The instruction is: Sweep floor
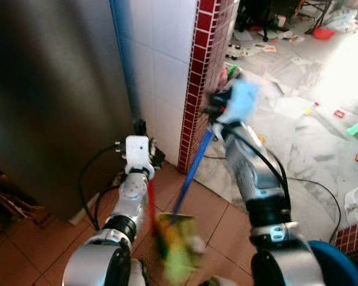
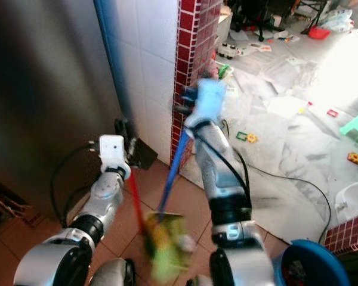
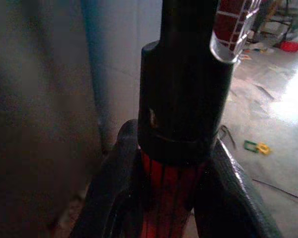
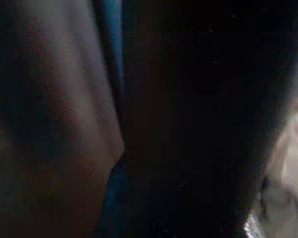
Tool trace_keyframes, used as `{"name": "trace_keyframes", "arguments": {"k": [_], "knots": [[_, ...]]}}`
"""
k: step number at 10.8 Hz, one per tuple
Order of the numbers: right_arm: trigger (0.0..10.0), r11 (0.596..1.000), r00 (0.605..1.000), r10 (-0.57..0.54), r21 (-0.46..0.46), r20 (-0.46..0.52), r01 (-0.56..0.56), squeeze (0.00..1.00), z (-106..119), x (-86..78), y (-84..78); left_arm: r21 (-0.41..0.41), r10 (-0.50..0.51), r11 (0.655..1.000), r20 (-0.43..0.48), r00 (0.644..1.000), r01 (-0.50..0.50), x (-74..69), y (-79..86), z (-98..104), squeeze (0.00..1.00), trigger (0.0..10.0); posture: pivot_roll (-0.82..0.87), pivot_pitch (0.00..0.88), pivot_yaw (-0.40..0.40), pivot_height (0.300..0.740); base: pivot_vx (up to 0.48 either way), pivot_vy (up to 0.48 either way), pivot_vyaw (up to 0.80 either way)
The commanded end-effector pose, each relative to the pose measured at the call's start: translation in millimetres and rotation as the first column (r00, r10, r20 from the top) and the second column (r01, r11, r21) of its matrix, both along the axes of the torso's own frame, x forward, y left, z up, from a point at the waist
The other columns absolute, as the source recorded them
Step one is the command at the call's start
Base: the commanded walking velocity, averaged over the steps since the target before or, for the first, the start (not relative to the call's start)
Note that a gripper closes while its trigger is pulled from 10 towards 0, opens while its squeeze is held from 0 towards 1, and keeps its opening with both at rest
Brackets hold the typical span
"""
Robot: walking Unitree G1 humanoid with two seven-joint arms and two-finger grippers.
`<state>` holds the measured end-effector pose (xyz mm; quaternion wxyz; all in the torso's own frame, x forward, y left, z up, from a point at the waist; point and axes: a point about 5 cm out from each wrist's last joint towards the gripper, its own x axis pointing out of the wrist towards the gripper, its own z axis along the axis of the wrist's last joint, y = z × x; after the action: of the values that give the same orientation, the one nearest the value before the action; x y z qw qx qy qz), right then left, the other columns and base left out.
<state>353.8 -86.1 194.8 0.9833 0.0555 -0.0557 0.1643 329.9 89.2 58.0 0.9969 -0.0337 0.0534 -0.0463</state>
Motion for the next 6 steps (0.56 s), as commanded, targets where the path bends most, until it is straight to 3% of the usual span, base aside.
{"name": "trace_keyframes", "arguments": {"k": [1, 4, 6], "knots": [[10.0, 0.997, 0.977, 0.040, -0.072, 0.211, -0.025, 0.00, 37, -2.8, 1.0, -0.034, -0.019, 0.999, -0.008, 1.000, 0.019, 3.1, -6.3, 3, 0.00, 10.0, -0.11, 0.016, -0.024, 0.740, 0.000, 0.000, 0.00], [10.0, 0.986, 0.933, -0.012, -0.150, 0.360, 0.071, 0.00, 57, -6.2, -21.8, -0.040, -0.029, 0.999, -0.012, 1.000, 0.028, 2.6, -6.3, 2, 0.00, 10.0, -0.11, 0.020, -0.018, 0.740, 0.000, 0.000, 0.00], [10.0, 0.965, 0.910, -0.045, -0.218, 0.412, 0.146, 0.00, 55, -6.6, -35.0, -0.038, -0.044, 0.998, -0.014, 0.999, 0.043, 2.8, -7.1, 2, 0.00, 10.0, -0.11, 0.020, -0.013, 0.740, 0.000, 0.000, 0.00]]}}
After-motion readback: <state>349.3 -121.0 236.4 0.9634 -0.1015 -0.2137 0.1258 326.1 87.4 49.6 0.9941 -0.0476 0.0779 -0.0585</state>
